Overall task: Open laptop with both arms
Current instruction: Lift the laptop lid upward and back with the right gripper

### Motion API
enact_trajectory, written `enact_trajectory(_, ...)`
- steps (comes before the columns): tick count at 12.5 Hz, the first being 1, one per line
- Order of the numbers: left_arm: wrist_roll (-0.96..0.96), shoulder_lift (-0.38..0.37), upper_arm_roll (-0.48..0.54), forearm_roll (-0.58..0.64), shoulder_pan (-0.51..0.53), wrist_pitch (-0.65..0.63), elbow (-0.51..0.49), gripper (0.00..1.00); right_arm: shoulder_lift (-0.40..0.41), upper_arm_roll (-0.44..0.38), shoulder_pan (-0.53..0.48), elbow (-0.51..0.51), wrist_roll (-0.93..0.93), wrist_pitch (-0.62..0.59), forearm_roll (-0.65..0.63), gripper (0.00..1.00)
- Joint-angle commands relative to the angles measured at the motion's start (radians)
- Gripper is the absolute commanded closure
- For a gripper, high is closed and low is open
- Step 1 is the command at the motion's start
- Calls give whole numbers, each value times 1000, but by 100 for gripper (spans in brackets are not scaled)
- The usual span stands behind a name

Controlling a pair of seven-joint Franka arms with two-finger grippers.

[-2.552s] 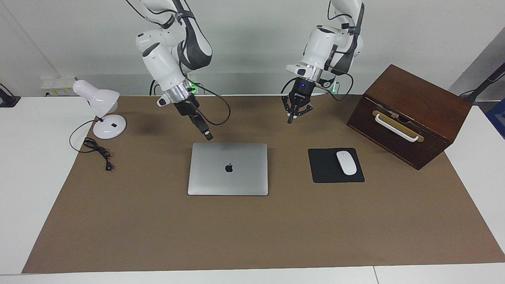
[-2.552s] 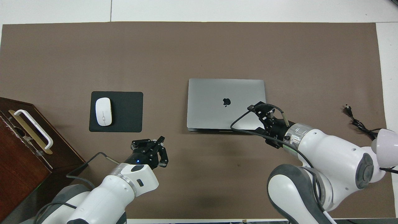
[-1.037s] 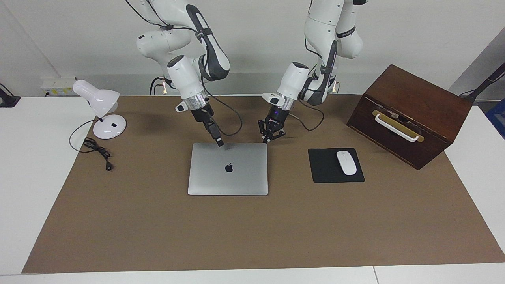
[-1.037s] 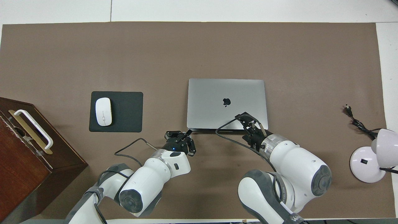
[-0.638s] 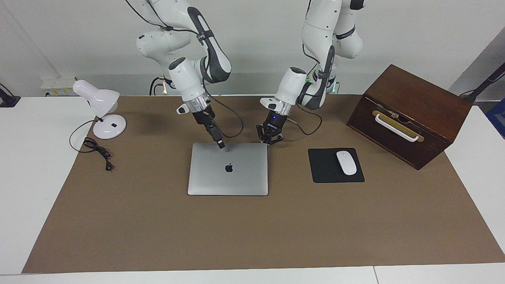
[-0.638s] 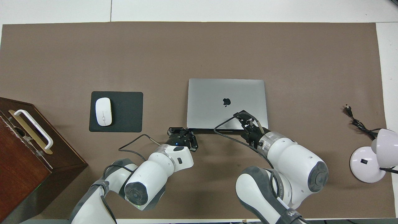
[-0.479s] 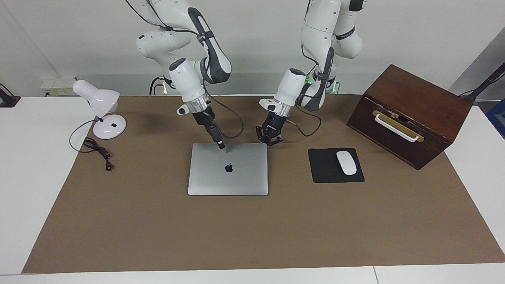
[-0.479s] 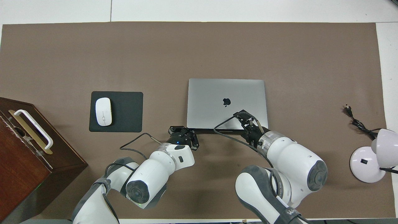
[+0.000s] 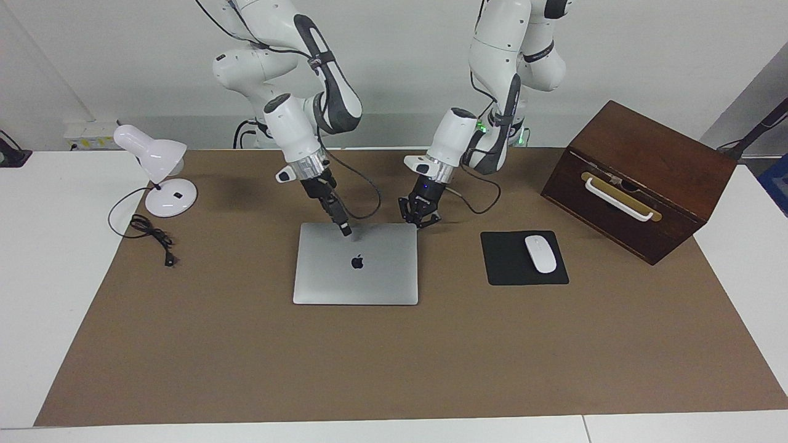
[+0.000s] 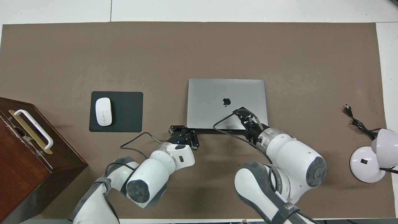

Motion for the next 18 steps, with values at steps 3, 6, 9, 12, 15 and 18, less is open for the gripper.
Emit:
enact_trajectory(3,11,48,15,17,-1,20,18,100,26,5,-19,33,-66,18,32,0)
enact_trajectory(6,12,49,15,37,1,20,18,100,27,5,-19,36,-66,18,32,0)
enact_trajectory(9,14,60,15,40,11,18,18,100,36,4,-19,59,-66,18,32,0)
enact_trajectory(12,15,61,15,40,11,18,24,100,50,4,-35,88,-66,17,32,0)
enact_trajectory(15,15,63,15,40,11,18,26,100,79,4,-38,138,-67,17,32,0)
enact_trajectory(18,15,63,15,40,11,18,26,100,125,2,-64,238,-134,11,30,0)
